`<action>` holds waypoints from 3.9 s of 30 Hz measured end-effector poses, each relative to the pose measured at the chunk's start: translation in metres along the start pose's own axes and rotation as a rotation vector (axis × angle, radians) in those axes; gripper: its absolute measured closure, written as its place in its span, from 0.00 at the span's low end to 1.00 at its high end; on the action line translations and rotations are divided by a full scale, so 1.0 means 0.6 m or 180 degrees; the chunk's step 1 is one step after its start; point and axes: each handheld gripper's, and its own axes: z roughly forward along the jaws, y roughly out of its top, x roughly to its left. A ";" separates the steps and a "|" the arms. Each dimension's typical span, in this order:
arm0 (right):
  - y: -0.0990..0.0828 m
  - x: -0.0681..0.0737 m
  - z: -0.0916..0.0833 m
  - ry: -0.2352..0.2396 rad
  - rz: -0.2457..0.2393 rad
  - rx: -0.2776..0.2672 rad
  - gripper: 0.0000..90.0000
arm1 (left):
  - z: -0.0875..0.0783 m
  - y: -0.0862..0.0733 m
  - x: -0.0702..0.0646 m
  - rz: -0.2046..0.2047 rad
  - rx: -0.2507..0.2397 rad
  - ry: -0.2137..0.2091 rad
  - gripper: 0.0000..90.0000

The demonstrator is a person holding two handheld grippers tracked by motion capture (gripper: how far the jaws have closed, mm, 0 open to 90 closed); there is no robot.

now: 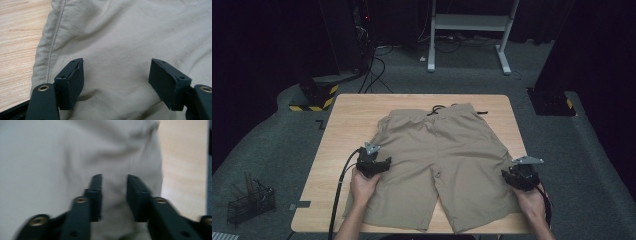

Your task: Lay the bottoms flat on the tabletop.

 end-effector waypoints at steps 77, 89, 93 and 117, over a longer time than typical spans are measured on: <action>0.089 0.128 0.095 0.0453 -0.0267 -0.0558 0.56 | 0.137 0.179 0.106 -0.0351 0.0651 -0.0268 0.95; 0.088 0.134 0.093 0.0465 -0.0261 -0.0548 0.55 | 0.117 0.243 0.100 -0.0060 0.0180 0.0279 0.90; 0.093 0.139 0.093 0.0419 -0.0383 -0.0533 0.53 | 0.102 0.221 0.090 -0.0058 0.0163 0.0280 0.56; 0.226 0.178 0.185 0.0491 -0.0539 -0.0410 0.95 | 0.112 0.133 0.045 0.0017 0.0441 0.0005 0.48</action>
